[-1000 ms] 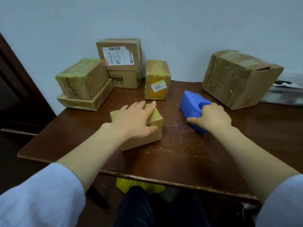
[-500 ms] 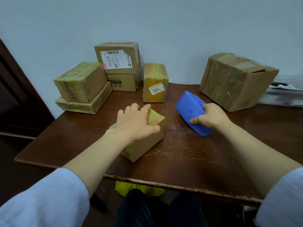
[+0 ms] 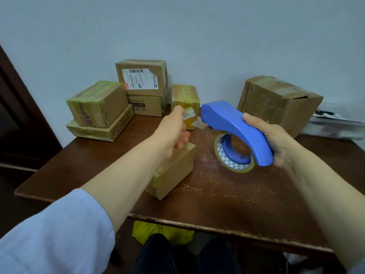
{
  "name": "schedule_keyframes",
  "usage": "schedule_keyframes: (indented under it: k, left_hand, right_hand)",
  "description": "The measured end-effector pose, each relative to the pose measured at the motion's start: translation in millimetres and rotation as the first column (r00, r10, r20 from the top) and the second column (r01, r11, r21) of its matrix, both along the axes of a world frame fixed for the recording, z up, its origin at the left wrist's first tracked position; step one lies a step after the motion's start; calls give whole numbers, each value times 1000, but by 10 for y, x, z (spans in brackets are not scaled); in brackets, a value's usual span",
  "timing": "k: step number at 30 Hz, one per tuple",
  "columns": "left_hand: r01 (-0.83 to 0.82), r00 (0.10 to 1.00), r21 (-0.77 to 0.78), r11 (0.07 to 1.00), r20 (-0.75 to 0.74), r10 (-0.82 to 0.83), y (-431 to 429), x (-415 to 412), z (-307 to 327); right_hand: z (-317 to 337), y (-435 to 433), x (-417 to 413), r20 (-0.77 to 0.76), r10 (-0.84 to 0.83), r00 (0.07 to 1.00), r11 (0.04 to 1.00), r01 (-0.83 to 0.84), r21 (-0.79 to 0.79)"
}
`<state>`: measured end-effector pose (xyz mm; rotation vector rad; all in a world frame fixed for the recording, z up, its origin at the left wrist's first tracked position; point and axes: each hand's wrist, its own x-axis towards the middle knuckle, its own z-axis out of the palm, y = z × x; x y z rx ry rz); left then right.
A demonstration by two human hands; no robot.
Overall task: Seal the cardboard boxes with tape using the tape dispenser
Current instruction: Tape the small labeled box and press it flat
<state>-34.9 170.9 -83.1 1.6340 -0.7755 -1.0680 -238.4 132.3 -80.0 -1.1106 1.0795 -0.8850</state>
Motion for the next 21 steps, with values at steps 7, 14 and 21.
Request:
schedule_keyframes:
  k: [7, 14, 21]
  left_hand:
    - [26, 960, -11, 1000, -279, -29, -114, -26, -22]
    - [-97, 994, -129, 987, -69, 89, -197, 59, -39]
    - [-154, 957, -114, 982, 230, 177, -257, 445, -58]
  right_hand:
    - [98, 78, 25, 30, 19, 999, 1000, -19, -8]
    - [124, 117, 65, -67, 82, 994, 996, -85, -38]
    - [64, 121, 50, -266, 105, 958, 991, -123, -52]
